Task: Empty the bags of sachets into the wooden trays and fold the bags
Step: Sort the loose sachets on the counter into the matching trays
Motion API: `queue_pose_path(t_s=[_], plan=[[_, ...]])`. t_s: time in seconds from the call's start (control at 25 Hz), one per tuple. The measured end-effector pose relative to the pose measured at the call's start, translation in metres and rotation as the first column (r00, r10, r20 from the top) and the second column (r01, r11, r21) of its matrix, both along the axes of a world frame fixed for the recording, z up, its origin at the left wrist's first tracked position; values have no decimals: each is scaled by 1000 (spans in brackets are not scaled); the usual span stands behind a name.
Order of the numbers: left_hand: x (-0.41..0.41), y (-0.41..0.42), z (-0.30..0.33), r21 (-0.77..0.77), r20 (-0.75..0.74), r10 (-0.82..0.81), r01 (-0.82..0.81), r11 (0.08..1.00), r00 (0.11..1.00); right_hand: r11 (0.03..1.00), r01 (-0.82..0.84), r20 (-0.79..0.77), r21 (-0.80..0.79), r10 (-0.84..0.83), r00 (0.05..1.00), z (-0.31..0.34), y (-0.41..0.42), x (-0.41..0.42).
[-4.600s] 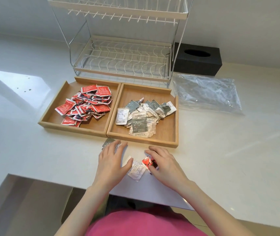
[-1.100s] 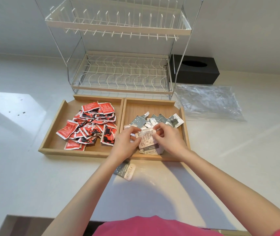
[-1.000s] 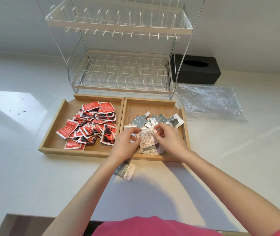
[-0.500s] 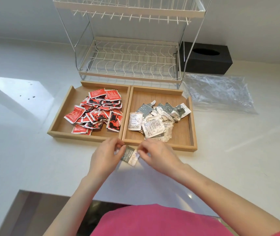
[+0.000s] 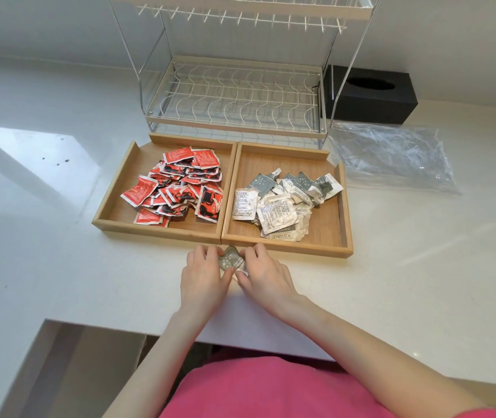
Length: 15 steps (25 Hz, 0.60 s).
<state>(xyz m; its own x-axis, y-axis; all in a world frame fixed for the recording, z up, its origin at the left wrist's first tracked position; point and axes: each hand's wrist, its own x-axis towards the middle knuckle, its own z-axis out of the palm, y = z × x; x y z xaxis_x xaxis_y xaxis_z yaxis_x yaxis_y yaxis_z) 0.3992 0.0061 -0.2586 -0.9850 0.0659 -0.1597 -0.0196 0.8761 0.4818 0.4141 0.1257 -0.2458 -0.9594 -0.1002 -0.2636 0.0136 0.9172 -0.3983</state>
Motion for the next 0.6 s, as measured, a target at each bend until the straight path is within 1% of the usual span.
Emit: queue_pose_path(t_s=[0.12, 0.2, 0.24, 0.32, 0.44, 0.6], plan=[[-2, 0, 0, 32, 49, -63, 61, 998, 997, 988, 89, 66, -123, -82, 994, -3, 6, -1], [0, 0, 1, 39, 62, -109, 106, 994, 992, 967, 107, 83, -233, -89, 993, -3, 11, 2], [2, 0, 2, 67, 64, -120, 116, 991, 991, 959, 97, 82, -266, -78, 994, -2, 13, 4], [4, 1, 6, 191, 80, -118, 101, 976, 990, 945, 85, 65, -317, -68, 996, 0, 20, 7], [1, 6, 15, 380, 145, -78, 18, 925, 986, 867, 154, 71, -473, -136, 988, 12, 36, 4], [-18, 19, 33, 543, 102, -61, -4, 840, 993, 746, 247, 91, -619, -244, 965, 35, 63, -19]])
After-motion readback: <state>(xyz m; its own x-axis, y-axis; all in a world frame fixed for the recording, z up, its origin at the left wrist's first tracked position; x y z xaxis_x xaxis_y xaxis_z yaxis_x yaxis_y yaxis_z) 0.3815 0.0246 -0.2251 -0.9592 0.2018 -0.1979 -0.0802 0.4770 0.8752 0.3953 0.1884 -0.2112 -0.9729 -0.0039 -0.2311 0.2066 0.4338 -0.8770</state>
